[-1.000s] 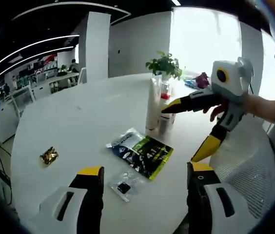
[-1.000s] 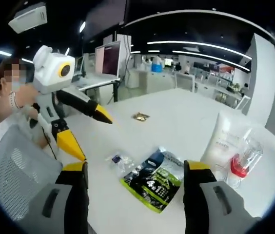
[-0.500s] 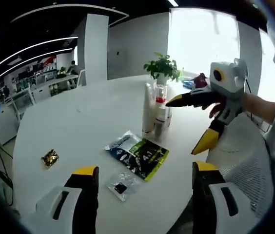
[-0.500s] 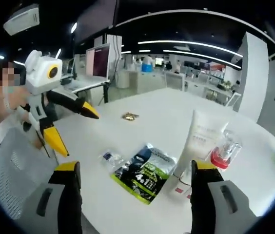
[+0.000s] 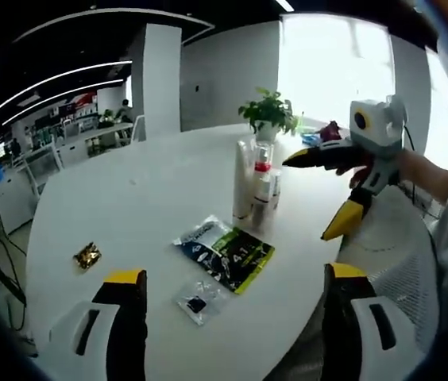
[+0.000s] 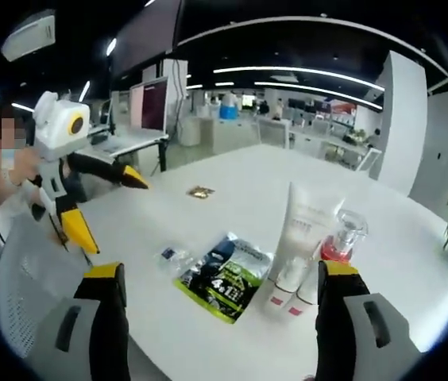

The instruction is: Arrange the skincare products in the storage area until every visible bottle or jar stands upright without overlapping.

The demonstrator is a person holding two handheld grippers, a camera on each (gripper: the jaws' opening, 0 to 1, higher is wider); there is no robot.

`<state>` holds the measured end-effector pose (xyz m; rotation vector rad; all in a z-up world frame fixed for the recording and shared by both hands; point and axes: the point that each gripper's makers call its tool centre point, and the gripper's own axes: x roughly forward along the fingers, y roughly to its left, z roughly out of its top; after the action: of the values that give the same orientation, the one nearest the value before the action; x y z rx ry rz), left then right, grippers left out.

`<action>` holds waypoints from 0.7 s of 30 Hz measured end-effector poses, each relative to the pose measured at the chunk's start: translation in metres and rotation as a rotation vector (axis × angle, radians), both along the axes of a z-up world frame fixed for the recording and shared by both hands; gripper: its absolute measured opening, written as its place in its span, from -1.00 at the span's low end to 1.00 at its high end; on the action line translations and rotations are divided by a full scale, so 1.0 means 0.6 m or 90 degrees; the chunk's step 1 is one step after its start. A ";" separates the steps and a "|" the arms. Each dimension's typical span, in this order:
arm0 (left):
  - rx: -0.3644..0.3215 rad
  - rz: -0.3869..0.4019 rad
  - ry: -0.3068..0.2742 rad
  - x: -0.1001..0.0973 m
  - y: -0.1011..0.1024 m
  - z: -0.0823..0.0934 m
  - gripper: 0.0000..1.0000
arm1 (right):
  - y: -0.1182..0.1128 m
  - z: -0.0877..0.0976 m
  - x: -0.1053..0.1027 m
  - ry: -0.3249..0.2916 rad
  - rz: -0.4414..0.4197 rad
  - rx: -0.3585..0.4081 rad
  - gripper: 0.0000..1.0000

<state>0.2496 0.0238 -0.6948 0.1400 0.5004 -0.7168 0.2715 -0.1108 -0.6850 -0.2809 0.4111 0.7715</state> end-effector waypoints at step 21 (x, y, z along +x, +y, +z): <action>-0.017 0.024 0.003 -0.016 0.009 0.011 0.98 | -0.021 -0.004 -0.006 0.017 -0.035 -0.001 0.99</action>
<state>0.2401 0.0289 -0.6881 0.1033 0.4960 -0.6871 0.2680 -0.1234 -0.6875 -0.2607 0.4429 0.7222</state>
